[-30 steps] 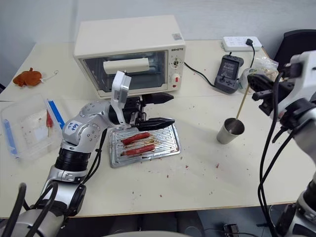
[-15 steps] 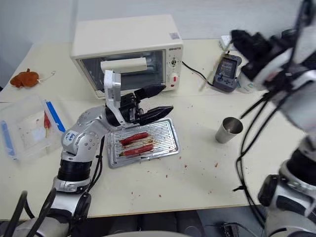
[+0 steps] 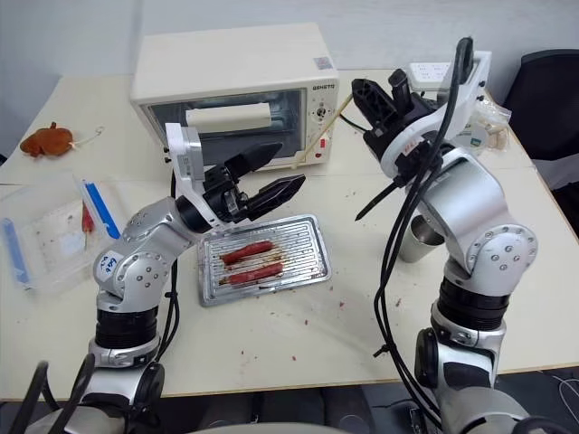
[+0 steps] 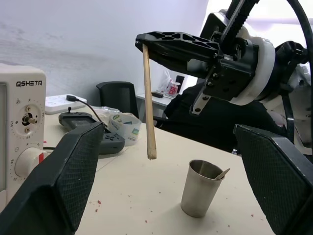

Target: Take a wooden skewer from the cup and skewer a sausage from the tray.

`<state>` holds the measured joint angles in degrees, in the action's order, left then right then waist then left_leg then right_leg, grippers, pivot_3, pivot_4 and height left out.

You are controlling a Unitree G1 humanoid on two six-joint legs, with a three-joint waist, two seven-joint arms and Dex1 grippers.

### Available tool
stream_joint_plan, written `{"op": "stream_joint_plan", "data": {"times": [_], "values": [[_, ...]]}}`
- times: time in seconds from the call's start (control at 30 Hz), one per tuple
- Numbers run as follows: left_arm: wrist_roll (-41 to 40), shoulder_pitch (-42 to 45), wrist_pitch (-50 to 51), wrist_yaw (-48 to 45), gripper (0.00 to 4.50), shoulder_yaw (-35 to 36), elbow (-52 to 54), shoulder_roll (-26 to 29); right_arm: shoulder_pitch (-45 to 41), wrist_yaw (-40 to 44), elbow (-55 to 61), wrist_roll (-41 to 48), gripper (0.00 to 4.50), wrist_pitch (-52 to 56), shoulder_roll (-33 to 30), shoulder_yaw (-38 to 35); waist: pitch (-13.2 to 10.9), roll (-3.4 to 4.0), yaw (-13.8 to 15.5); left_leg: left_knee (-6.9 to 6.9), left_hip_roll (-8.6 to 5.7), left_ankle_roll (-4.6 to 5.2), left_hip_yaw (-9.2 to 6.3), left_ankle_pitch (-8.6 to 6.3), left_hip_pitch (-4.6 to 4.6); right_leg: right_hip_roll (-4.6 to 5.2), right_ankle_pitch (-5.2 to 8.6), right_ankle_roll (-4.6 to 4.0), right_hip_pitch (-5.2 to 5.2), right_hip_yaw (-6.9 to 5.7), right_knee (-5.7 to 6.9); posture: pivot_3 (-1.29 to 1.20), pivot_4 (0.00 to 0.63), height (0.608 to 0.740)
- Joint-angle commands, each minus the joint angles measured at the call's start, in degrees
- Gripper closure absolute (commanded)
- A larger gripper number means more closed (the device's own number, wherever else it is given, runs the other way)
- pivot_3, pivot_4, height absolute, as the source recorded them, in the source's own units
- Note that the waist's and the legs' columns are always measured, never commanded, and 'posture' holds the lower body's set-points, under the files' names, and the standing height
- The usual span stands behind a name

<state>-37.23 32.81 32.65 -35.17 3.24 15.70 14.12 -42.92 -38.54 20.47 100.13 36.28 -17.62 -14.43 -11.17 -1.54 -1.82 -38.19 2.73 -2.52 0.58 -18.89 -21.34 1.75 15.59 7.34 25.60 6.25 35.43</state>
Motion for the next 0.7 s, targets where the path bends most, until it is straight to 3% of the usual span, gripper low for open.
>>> {"op": "stream_joint_plan", "data": {"times": [0.03,0.2,0.3,0.4,0.67,0.7], "values": [[0.24,0.88,-1.81,0.97,0.00,-0.29,1.10,-0.87,-1.04,-1.27,2.07,2.58,4.47,-3.44,1.75,0.16,0.00,0.00,-0.16,0.00,0.00,0.00,0.00,0.00,0.01,0.00,0.00,0.00,0.00,0.00,0.00,0.00,0.150,0.740],[0.38,2.55,-2.97,0.97,0.00,-0.63,-0.64,-1.76,-0.82,-1.99,2.90,2.79,4.47,-5.23,2.84,1.56,0.00,0.00,-0.20,0.00,0.00,0.01,0.01,0.01,0.02,-0.02,0.01,-0.01,0.00,0.01,0.02,0.00,0.150,0.740],[0.03,3.21,-3.53,1.46,0.53,-0.34,-0.82,-2.63,-0.43,-2.15,3.37,2.68,4.50,-5.82,2.99,2.26,0.00,0.00,-0.16,0.00,0.00,0.01,0.01,0.01,0.01,-0.02,0.00,-0.01,0.00,0.01,0.01,0.00,0.150,0.740],[0.14,3.58,-3.53,1.64,1.34,-0.41,-1.23,-2.66,-0.06,-1.93,3.63,2.51,4.50,-6.24,2.72,2.87,0.00,0.00,-0.20,0.00,0.00,0.01,0.00,0.01,0.02,-0.02,0.00,-0.01,0.00,0.01,0.01,0.00,0.150,0.740],[0.14,3.95,-4.17,2.57,1.34,-0.84,-2.12,-3.72,0.88,-1.30,4.55,2.80,4.50,-6.70,2.64,3.47,0.00,0.00,-0.19,0.01,0.00,0.01,0.01,0.01,0.01,-0.02,0.01,-0.01,0.00,0.01,0.00,0.00,0.150,0.740],[0.10,3.99,-4.37,2.79,1.52,-0.76,-2.16,-4.06,0.97,-1.27,4.67,2.81,4.50,-6.77,2.66,3.55,0.00,0.00,-0.18,0.01,0.00,0.01,0.00,0.01,0.02,-0.02,0.01,-0.02,0.00,0.01,0.00,0.00,0.150,0.740]]}}
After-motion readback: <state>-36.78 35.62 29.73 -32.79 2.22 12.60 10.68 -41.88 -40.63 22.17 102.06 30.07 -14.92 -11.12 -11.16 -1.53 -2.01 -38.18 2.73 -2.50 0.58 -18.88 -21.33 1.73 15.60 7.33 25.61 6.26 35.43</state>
